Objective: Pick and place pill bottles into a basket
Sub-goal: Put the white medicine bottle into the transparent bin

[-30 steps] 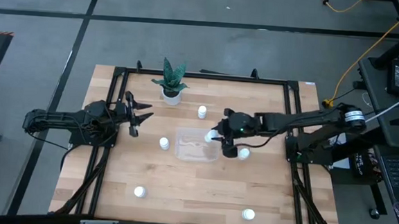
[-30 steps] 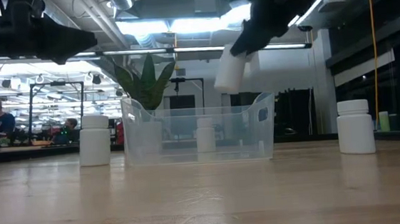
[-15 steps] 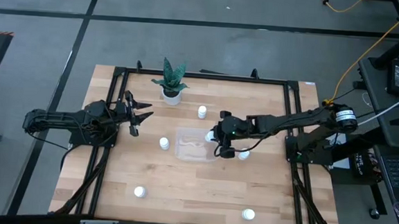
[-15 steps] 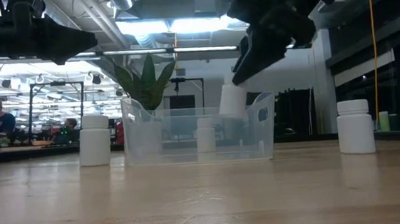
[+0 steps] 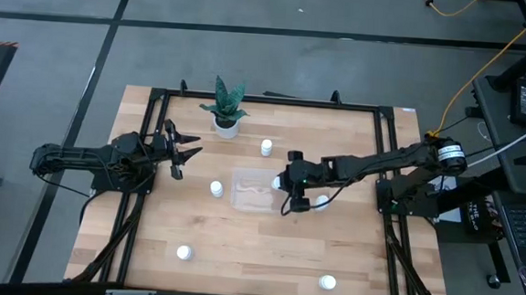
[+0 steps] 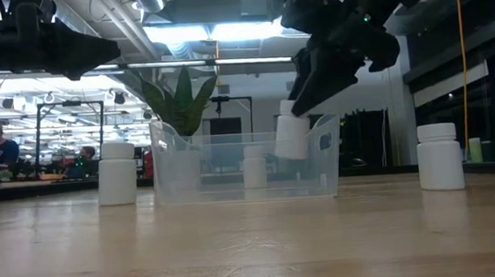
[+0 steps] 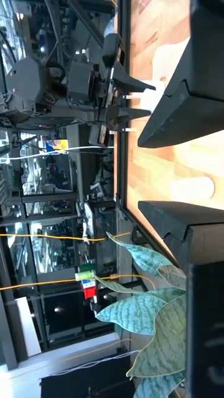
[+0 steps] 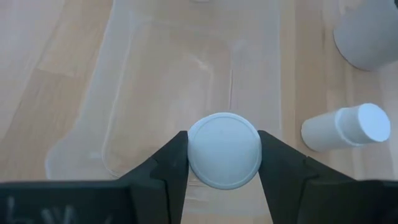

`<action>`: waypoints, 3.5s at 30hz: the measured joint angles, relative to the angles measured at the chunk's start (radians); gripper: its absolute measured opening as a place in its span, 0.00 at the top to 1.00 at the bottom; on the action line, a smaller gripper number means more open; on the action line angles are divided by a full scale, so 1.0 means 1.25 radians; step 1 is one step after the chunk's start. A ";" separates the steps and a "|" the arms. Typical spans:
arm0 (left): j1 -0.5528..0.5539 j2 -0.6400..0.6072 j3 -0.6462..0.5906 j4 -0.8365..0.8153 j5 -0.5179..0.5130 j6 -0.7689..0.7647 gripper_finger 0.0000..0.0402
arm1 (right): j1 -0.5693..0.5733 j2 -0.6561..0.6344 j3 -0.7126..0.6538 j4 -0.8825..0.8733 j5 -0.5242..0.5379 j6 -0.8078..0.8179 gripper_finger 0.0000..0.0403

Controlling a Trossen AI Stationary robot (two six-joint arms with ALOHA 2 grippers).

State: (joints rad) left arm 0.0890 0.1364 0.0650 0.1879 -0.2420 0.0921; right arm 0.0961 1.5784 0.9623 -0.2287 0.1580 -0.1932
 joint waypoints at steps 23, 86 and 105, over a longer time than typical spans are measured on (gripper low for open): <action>0.000 0.001 0.000 0.000 0.000 0.000 0.64 | -0.001 0.056 0.000 0.035 -0.001 0.025 0.61; 0.000 0.001 0.000 0.001 0.000 0.000 0.64 | -0.019 0.113 0.071 -0.059 0.007 0.070 0.59; 0.000 0.001 0.000 0.000 0.000 0.000 0.64 | -0.027 0.114 0.071 -0.077 0.007 0.090 0.54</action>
State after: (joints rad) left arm 0.0887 0.1371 0.0653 0.1879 -0.2420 0.0917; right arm 0.0628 1.7210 1.0515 -0.3252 0.1669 -0.0803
